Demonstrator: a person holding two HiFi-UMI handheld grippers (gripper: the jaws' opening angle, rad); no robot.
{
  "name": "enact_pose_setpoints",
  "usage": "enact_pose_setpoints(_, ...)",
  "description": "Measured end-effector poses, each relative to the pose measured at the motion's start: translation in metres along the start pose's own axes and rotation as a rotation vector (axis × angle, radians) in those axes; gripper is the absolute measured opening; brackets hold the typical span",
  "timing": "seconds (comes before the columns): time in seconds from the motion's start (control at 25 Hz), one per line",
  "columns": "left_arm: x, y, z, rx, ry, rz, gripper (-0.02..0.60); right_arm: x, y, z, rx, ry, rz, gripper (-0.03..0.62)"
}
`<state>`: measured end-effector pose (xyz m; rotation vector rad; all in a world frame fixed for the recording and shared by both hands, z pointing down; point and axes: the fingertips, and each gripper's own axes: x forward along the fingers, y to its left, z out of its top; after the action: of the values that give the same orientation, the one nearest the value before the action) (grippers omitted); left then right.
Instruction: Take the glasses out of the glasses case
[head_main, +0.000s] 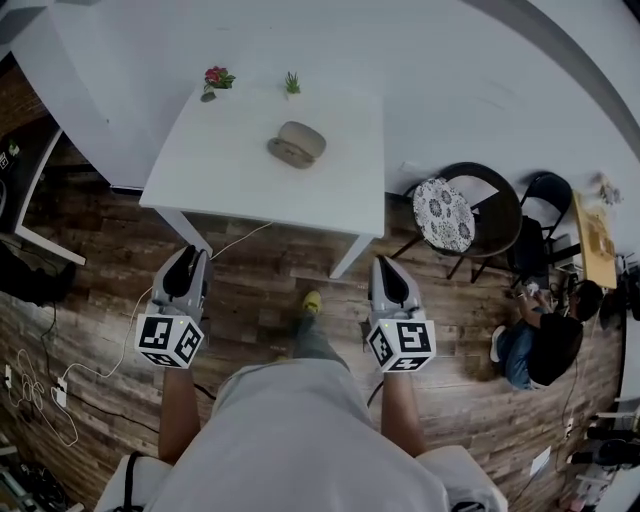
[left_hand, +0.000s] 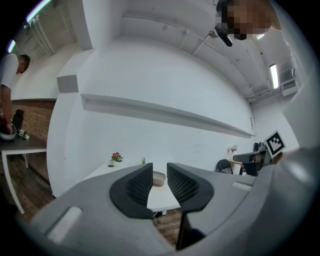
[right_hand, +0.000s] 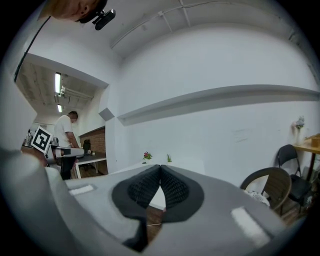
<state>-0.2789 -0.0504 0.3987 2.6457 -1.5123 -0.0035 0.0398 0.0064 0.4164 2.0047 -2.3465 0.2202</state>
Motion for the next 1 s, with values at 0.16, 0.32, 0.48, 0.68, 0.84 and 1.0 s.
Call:
enact_pose_setpoints(0.16,0.032,0.011,0.0,0.003,0.011,0.007,0.097,0.035,-0.013,0.002,0.004,0.007,0.009,0.003)
enact_pose_setpoints(0.32,0.072,0.023,-0.008,-0.009,0.031,0.016,0.097,0.074,-0.034,-0.001,0.011,0.025,0.008,0.003)
enact_pose_setpoints(0.48,0.117,0.03,-0.016,-0.011,0.065,0.014,0.097,0.113,-0.057,-0.004,0.027,0.045,0.007,0.003)
enact_pose_setpoints(0.68,0.183,0.032,-0.017,-0.001,0.1,0.002,0.097,0.17,-0.09,-0.002,0.039,0.069,0.014,0.003)
enact_pose_setpoints(0.84,0.231,0.03,-0.014,0.011,0.132,-0.015,0.097,0.21,-0.115,0.002,0.053,0.084,0.023,0.003)
enact_pose_setpoints(1.0,0.275,0.031,-0.009,0.035,0.153,-0.03,0.097,0.246,-0.136,0.005,0.078,0.083,0.035,0.003)
